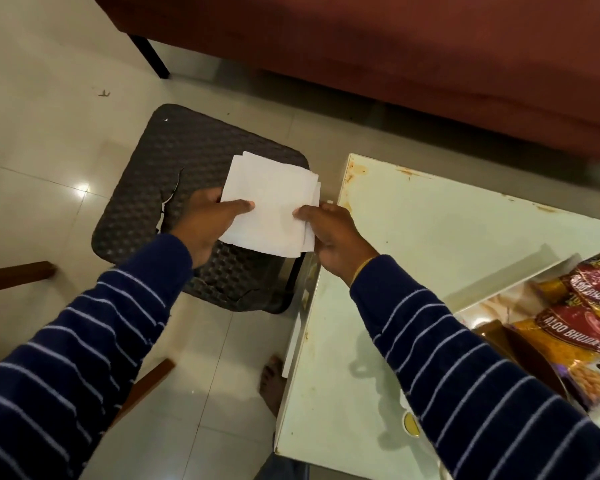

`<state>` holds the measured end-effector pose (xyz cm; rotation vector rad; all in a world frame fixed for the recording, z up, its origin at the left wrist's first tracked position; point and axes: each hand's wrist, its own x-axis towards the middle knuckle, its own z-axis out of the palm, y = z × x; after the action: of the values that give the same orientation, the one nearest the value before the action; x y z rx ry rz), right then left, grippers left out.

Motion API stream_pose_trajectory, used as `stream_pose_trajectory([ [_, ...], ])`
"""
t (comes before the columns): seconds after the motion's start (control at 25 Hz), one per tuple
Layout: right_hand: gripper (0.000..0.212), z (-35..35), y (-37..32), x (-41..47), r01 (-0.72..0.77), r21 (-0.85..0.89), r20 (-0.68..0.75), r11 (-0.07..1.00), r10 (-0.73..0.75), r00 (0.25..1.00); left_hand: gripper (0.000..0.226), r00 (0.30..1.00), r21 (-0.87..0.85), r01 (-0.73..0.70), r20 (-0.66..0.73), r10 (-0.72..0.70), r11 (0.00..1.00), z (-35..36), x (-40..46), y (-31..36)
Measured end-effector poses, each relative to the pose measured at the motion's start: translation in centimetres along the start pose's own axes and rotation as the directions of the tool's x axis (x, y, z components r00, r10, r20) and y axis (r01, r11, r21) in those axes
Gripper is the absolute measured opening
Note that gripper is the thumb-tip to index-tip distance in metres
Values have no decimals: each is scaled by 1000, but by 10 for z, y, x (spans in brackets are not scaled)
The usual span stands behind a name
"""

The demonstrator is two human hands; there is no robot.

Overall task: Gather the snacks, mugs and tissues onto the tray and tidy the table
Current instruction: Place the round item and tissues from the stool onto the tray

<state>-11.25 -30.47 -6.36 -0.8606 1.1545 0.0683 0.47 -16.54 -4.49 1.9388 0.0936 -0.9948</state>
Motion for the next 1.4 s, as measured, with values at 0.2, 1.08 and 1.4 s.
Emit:
stream_pose_trajectory([
  [0.2, 21, -53, 13, -21, -80, 162, 173, 983, 52, 984, 25, 984, -160, 55, 174, -27, 986, 15, -33, -9],
  [1.08, 37, -237, 31, -167, 119, 26, 127, 993, -121, 985, 42, 751, -222, 327, 651, -110, 919, 172, -160, -16],
  [1.4, 31, -314, 87, -223, 87, 158, -26, 984, -83, 996, 41, 762, 36, 28, 646, -44, 999, 244, -193, -3],
])
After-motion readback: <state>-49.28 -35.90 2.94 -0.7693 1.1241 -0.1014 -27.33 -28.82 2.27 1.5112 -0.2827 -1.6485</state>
